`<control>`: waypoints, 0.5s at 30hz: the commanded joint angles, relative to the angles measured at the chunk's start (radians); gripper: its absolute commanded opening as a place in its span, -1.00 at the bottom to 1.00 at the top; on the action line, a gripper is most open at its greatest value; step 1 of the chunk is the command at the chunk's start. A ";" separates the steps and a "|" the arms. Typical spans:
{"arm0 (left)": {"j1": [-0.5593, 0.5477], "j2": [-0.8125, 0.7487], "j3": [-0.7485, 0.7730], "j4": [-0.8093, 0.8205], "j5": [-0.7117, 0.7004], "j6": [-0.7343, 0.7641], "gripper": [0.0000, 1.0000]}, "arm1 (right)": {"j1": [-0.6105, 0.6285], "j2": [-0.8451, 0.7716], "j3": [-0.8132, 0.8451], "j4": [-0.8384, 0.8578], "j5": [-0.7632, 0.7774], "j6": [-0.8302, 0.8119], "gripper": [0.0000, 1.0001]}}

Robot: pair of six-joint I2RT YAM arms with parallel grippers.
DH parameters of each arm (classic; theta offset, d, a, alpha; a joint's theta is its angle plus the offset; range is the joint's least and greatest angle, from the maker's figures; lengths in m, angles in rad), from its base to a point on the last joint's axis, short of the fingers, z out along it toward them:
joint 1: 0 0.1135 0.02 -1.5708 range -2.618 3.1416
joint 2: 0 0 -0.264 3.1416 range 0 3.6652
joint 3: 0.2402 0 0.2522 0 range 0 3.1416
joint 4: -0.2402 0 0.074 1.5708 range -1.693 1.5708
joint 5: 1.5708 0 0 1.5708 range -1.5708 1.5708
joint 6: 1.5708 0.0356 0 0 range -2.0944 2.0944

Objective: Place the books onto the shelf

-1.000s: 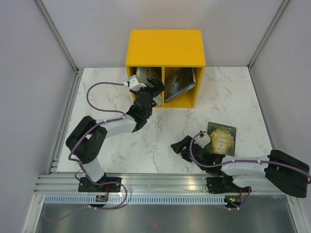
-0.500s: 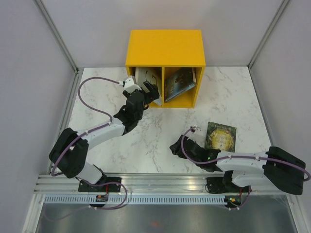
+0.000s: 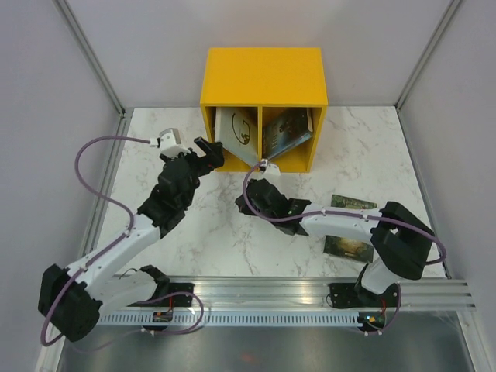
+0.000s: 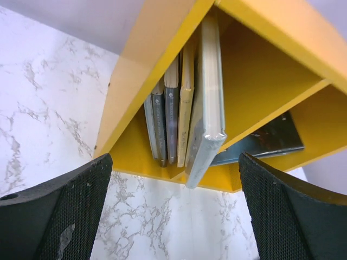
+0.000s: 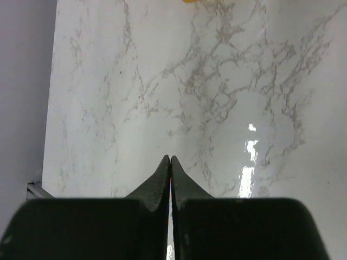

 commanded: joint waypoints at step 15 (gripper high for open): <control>0.003 -0.700 -0.428 -0.468 0.222 -0.251 1.00 | -0.318 0.441 0.663 -0.110 -0.101 -0.178 -1.00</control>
